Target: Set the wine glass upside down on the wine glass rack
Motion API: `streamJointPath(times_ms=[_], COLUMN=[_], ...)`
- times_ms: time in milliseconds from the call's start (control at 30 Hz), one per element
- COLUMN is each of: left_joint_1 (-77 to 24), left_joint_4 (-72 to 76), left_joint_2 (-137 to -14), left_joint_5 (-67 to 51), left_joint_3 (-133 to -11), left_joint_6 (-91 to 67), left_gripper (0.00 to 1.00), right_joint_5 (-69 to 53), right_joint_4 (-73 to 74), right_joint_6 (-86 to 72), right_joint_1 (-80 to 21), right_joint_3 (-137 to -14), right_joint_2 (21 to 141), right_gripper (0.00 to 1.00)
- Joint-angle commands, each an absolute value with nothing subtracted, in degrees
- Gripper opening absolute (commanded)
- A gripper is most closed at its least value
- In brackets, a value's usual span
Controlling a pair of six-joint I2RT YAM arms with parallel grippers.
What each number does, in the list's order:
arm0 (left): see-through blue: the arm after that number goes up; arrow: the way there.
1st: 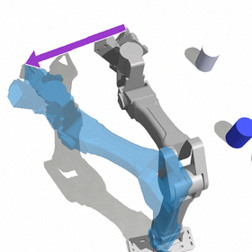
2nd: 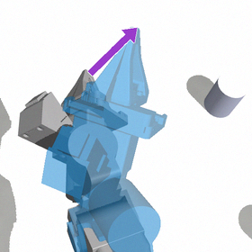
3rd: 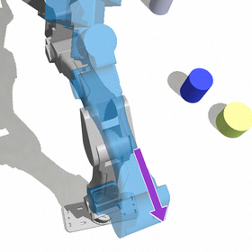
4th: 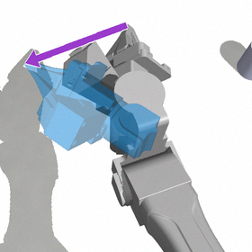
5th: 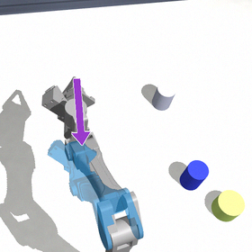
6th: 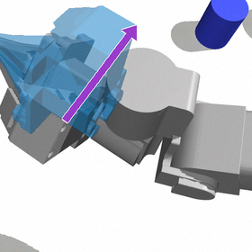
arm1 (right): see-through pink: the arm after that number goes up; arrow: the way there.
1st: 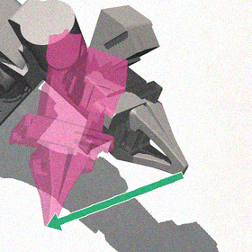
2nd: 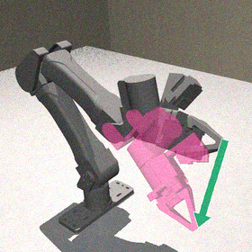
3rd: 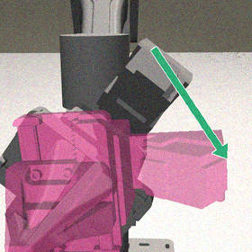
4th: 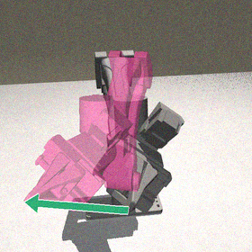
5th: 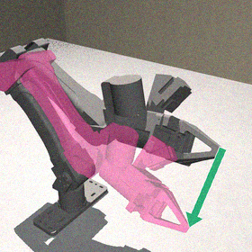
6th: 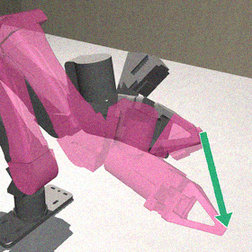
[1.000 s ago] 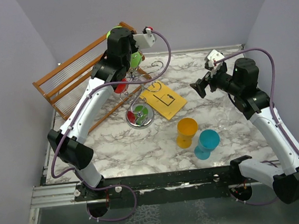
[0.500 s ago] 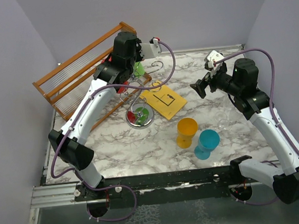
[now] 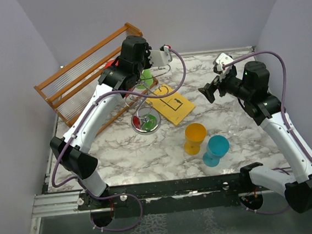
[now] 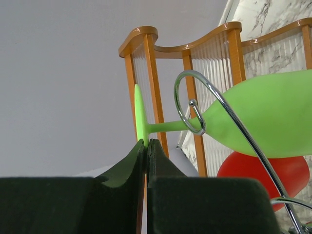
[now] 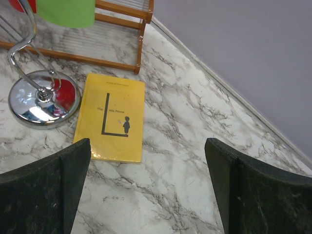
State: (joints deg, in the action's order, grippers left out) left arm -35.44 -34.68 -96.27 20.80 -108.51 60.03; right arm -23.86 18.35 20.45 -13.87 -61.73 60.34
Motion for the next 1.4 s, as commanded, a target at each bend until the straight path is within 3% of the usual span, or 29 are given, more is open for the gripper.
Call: streamJointPath(times_ms=[0,1367], left_joint_1=[-36.4,-36.7], left_joint_4=[-36.1,-43.9], left_joint_2=[-93.6,-93.2], left_joint_5=[18.4,4.1], left_joint_3=[-109.4,-114.3], left_joint_6=[60.1,66.6], left_gripper=[0.00,0.00], right_joint_5=[-24.6,-25.0], right_joint_4=[16.4,16.4], right_joint_6=[21.2,21.3], right_joint_1=[-14.0,-14.0], right_joint_3=[-60.9,-60.8], right_joint_2=[59.3,59.5], right_gripper=[1.00,1.00])
